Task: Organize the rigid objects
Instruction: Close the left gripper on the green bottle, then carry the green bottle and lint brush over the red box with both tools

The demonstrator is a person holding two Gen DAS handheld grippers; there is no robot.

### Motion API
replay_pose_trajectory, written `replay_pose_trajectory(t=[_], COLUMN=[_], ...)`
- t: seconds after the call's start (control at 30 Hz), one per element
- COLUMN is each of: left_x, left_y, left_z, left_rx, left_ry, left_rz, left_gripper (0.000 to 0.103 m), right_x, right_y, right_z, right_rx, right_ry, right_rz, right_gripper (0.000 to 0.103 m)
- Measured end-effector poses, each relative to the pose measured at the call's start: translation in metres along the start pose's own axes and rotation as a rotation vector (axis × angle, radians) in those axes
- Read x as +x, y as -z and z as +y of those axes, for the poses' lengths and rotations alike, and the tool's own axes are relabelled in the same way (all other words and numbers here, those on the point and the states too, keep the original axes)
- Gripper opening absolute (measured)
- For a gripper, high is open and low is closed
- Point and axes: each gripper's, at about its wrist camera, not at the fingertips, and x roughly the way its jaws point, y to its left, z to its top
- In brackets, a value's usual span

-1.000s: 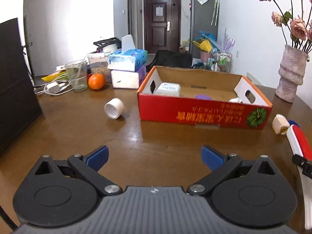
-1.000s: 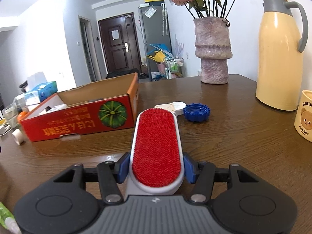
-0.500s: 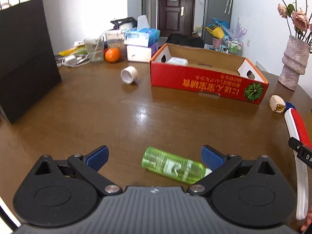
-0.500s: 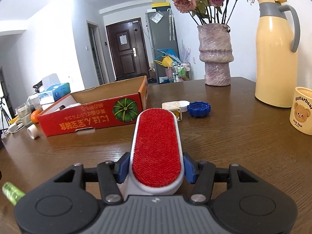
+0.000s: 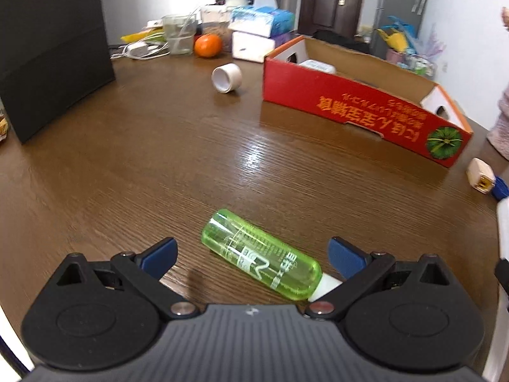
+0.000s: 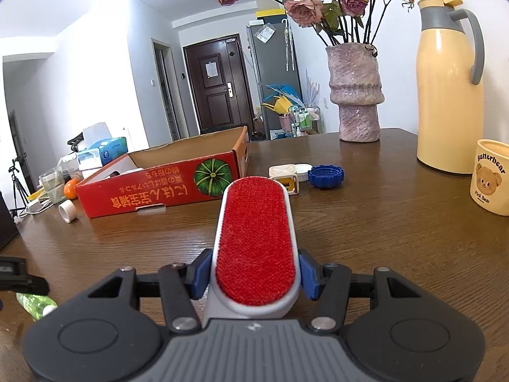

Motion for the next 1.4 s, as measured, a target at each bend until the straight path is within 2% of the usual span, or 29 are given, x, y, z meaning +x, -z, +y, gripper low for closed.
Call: replay_pose_trajectory(t=[0.07, 0.13, 0.23, 0.47, 0.63, 0.87, 1.2, 1.4], left_x=[0.005, 0.01, 0.016, 0.019, 0.023, 0.029, 0.038, 0.033], left_y=[0.0, 0.001, 0.004, 0.002, -0.003, -0.009, -0.022, -0.034], left_z=[-0.004, -0.008, -0.011, -0.011, -0.006, 0.001, 0.019, 0.026], left_rx=[-0.003, -0.002, 0.022, 0.098, 0.123, 0.157, 0.143, 0.151], left_ry=[-0.015, -0.015, 0.002, 0.019, 0.053, 0.1, 0.159, 0.192], left_rz=[0.011, 0.027, 0.054, 0.019, -0.005, -0.02, -0.025, -0.064], left_gripper=[0.1, 0.089, 0.079, 0.057, 0.034, 0.032, 0.032, 0.032], right_x=[0.0, -0.001, -0.001, -0.001, -0.002, -0.007, -0.008, -0.004], right_y=[0.0, 0.0, 0.001, 0.001, 0.002, 0.005, 0.003, -0.003], right_z=[0.0, 0.0, 0.0, 0.0, 0.001, 0.009, 0.034, 0.05], right_rx=[-0.002, -0.003, 0.001, -0.001, -0.002, -0.019, -0.035, -0.044], right_ry=[-0.005, -0.008, -0.008, -0.002, 0.007, 0.019, -0.014, -0.03], right_rz=[-0.001, -0.002, -0.002, -0.003, -0.008, -0.019, -0.02, -0.024], right_gripper=[0.055, 0.055, 0.055, 0.055, 0.055, 0.055, 0.055, 0.055])
